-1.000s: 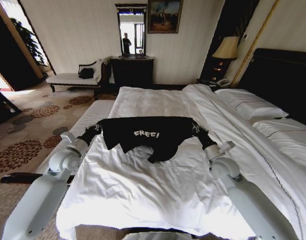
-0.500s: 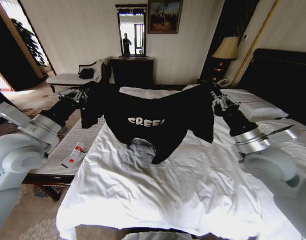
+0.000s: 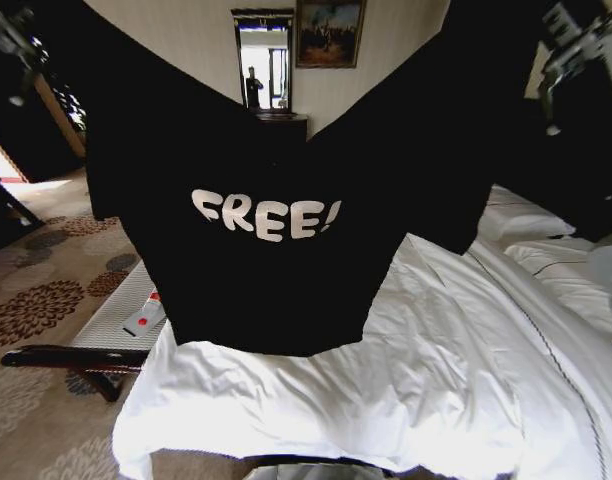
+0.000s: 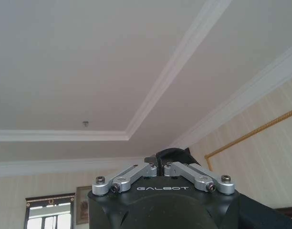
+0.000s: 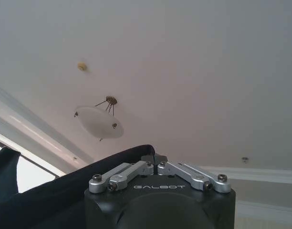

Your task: Fold the clothes on the bed.

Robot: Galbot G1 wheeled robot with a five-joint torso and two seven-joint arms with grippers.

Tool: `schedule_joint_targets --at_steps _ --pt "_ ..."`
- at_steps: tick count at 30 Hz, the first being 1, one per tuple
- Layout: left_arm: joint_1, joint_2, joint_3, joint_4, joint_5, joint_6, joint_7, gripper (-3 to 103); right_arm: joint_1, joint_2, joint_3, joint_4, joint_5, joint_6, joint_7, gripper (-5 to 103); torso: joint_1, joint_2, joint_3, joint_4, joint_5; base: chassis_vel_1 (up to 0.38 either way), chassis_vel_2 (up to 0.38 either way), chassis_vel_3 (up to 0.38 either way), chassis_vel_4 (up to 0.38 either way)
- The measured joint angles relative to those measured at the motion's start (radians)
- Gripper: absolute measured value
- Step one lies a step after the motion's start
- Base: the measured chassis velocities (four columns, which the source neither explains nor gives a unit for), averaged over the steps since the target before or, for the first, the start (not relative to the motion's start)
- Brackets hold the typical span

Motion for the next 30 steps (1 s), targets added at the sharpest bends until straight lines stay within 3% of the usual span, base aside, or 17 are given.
schedule_joint_targets --at_steps 3,5,12,15,19,20,21,22,24,30 --pt "0.001 0.009 -0.041 -0.004 -0.045 0.01 -0.009 2 0.002 -0.018 0.045 0.0 0.031 -0.022 0.019 0 0.0 0.0 0.0 0.0002 0.0 0.0 0.0 0.0 0.0" --pt "0.0 0.031 -0.105 -0.004 -0.116 0.034 -0.024 2 0.017 -0.07 0.156 -0.003 0.105 -0.079 0.056 0 0.0 0.0 0.0 -0.0001 0.0001 0.0 0.0 0.0 0.0" --pt "0.001 0.022 -0.047 0.008 -0.077 0.055 -0.034 2 0.028 -0.078 0.105 -0.006 0.072 -0.086 0.056 0 0.0 0.0 0.0 0.0 -0.0002 0.0 0.0 0.0 0.0" --pt "-0.003 0.012 0.018 0.014 -0.036 0.062 -0.04 2 0.038 -0.067 0.033 -0.009 0.023 -0.081 0.051 0 0.0 0.0 0.0 0.0003 0.0001 0.0 0.0 0.0 0.0" --pt "-0.047 -0.005 0.248 0.067 0.126 0.064 -0.038 2 0.075 -0.044 -0.168 -0.082 -0.084 -0.062 0.018 0 0.0 0.0 0.0 0.0001 0.0001 0.0 0.0 0.0 0.0" --pt "-0.047 -0.005 0.248 0.067 0.126 0.064 -0.038 2 0.075 -0.044 -0.168 -0.082 -0.084 -0.062 0.018 0 0.0 0.0 0.0 0.0001 0.0001 0.0 0.0 0.0 0.0" --pt "-0.072 -0.007 0.306 0.084 0.152 0.063 -0.038 2 0.077 -0.042 -0.204 -0.108 -0.109 -0.055 0.007 0 0.0 0.0 0.0 0.0003 0.0 0.0 0.0 0.0 0.0" --pt "-0.141 -0.01 0.433 0.121 0.19 0.056 -0.039 2 0.075 -0.042 -0.235 -0.147 -0.14 -0.048 -0.013 0 0.0 0.0 0.0 0.0005 0.0 0.0 0.0 0.0 0.0" --pt "-0.215 -0.01 0.539 0.169 0.22 0.049 -0.04 2 0.076 -0.049 -0.25 -0.189 -0.162 -0.036 -0.036 0 0.0 0.0 0.0 -0.0009 -0.0001 0.0 0.0 0.0 0.0" --pt "-0.293 0.013 0.592 0.255 0.231 0.041 -0.039 2 0.088 -0.078 -0.245 -0.247 -0.171 -0.013 -0.066 0 0.0 0.0 0.0 0.0003 0.0003 0.0 0.0 0.0 0.0"
